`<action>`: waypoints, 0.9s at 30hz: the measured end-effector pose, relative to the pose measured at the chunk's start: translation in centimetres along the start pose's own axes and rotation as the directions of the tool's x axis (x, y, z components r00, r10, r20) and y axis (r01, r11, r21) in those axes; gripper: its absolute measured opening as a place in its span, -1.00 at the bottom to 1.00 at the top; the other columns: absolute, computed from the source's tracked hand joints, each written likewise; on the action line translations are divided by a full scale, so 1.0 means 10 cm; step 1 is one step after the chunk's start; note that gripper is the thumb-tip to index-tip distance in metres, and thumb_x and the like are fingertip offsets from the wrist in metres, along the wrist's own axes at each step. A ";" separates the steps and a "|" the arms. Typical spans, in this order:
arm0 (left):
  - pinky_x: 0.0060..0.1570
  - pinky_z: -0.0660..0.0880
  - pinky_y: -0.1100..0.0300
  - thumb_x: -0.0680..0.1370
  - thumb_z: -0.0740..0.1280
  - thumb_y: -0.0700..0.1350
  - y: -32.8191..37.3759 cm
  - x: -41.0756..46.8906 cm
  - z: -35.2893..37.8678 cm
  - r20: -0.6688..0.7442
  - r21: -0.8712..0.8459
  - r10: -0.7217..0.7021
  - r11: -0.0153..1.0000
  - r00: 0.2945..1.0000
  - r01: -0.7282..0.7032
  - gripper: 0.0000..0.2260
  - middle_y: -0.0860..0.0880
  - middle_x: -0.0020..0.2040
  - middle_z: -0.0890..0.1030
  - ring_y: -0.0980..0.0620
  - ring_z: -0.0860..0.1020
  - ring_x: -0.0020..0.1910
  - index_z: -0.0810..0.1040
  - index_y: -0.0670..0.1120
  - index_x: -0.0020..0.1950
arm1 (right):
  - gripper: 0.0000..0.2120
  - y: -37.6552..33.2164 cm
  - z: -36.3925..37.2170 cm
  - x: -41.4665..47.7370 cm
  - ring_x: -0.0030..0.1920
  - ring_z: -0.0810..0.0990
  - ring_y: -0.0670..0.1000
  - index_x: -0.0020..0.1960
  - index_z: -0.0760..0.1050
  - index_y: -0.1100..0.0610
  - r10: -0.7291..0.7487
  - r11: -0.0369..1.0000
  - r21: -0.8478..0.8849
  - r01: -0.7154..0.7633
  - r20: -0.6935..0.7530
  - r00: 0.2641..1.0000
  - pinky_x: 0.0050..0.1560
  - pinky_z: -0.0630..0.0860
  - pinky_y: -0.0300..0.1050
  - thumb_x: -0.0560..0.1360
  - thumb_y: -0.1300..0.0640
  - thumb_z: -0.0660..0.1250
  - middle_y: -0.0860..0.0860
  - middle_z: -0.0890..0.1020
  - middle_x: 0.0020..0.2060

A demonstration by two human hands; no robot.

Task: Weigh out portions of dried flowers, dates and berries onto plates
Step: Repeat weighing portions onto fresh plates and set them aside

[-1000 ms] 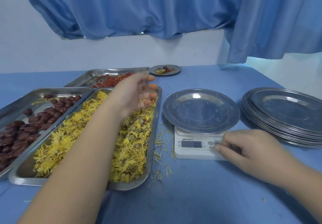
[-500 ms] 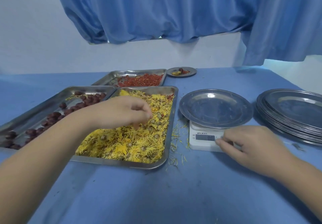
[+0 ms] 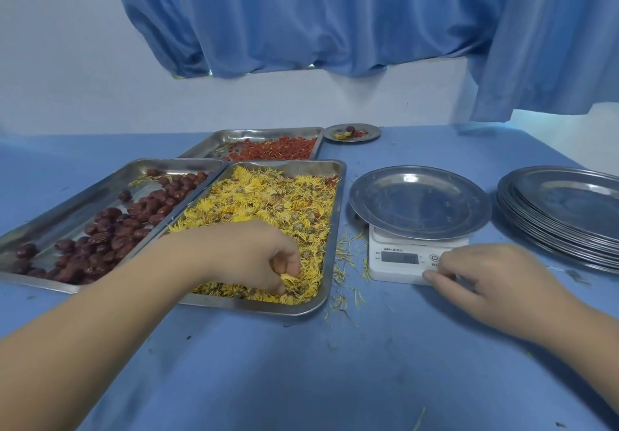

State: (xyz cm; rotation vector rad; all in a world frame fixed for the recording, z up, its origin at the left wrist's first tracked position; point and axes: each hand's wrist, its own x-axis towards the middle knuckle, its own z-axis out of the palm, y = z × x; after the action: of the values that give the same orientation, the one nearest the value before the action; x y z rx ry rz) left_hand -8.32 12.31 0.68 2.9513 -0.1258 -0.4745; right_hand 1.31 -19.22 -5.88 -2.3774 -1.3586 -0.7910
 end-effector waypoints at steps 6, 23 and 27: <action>-0.28 0.38 0.42 0.52 0.41 -0.05 -0.05 -0.02 -0.06 -0.110 -0.035 0.022 0.999 0.994 -0.026 -0.92 0.20 -0.21 0.60 0.33 0.53 -0.21 0.61 0.15 -0.04 | -0.60 -0.01 -0.03 -0.01 -0.53 0.38 0.05 -0.43 0.41 0.10 0.014 1.000 0.028 -0.014 0.004 1.000 -0.55 0.37 -0.14 0.48 -0.10 0.15 -0.07 0.36 -0.57; -0.09 0.63 0.11 0.54 0.39 -0.16 0.16 0.20 -0.45 -0.402 -0.602 -0.089 0.775 0.911 -0.190 -0.88 -0.03 -0.22 0.67 0.03 0.66 -0.24 0.53 -0.10 0.05 | -0.71 -0.02 -0.11 0.03 -0.53 0.27 -0.05 -0.43 0.42 0.05 0.083 0.994 0.063 -0.084 0.021 0.996 -0.52 0.39 -0.17 0.43 0.00 0.32 -0.14 0.25 -0.57; -0.17 0.60 0.24 0.53 0.41 -0.13 0.46 0.47 -0.58 -0.476 -0.553 -0.004 0.779 0.879 -0.296 -0.86 -0.07 -0.15 0.69 0.16 0.61 -0.29 0.54 -0.07 0.07 | -0.61 0.02 -0.07 0.02 -0.53 0.34 0.00 -0.43 0.42 0.12 0.084 0.994 0.063 -0.086 0.035 0.996 -0.52 0.40 -0.14 0.48 -0.08 0.23 -0.07 0.34 -0.58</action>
State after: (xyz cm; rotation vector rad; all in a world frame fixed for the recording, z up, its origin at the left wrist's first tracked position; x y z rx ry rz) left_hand -2.26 8.05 5.44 2.2892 -0.1216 0.1929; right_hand 1.32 -19.58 -5.20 -2.3900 -1.2666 -0.6780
